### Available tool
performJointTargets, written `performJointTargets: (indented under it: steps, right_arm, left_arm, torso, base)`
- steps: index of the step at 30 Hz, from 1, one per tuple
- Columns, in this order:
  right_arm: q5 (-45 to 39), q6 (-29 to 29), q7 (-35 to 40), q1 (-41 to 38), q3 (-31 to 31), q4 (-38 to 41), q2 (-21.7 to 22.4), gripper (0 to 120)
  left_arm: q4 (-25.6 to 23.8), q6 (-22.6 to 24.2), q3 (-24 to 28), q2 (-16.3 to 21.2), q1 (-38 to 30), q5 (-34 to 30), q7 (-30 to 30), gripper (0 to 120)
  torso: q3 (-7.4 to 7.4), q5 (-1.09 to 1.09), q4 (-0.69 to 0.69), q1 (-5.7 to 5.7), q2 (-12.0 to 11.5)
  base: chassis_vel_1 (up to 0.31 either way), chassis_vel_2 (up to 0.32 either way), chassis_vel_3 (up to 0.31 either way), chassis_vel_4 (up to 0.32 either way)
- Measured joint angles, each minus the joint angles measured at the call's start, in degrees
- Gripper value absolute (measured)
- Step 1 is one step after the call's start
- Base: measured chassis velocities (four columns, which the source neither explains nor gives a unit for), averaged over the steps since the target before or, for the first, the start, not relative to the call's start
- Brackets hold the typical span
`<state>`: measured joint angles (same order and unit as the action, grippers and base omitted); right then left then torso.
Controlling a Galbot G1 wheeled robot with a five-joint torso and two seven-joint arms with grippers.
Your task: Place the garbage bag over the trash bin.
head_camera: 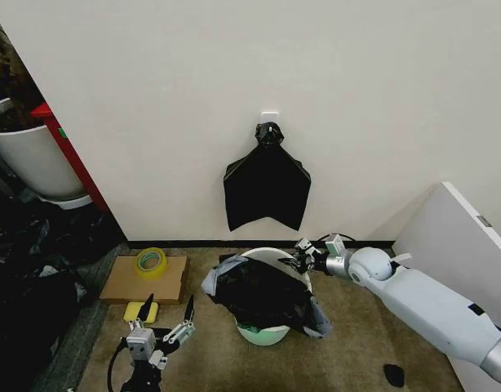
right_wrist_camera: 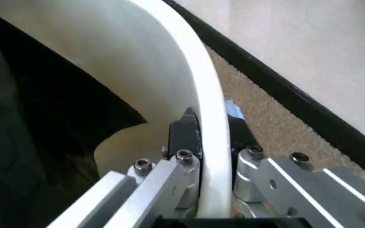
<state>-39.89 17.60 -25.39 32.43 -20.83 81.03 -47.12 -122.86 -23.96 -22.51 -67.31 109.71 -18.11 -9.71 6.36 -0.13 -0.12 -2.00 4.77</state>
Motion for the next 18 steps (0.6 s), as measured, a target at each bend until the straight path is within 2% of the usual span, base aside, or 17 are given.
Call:
performJointTargets:
  steps: [3, 13, 18]
  right_arm:
    - [-0.9, 0.6, 0.9, 0.6, 0.6, 0.6, 0.4, 3]
    - [-12.6, 6.7, 11.5, 7.5, 8.3, 8.4, 2.8, 2]
    - [-16.7, 10.3, 22.0, 13.8, 13.6, 15.1, 3.5, 2]
  left_arm:
    - [0.0, 0.1, 0.0, 0.1, -0.2, -0.4, -0.1, 100]
    - [0.2, 1.5, 0.5, 0.7, -1.8, -2.6, -0.3, 100]
    - [0.1, 2.3, 0.5, 1.2, -2.7, -3.8, -0.3, 100]
  torso:
    - [0.01, 0.00, 0.00, 0.00, 0.0]
    - [0.01, 0.00, -0.01, 0.00, 0.0]
    - [0.01, 0.00, 0.00, 0.00, 0.0]
  base:
    - [0.000, 0.000, 0.000, 0.000]
    - [0.000, 0.000, 0.000, 0.000]
    - [0.000, 0.000, 0.000, 0.000]
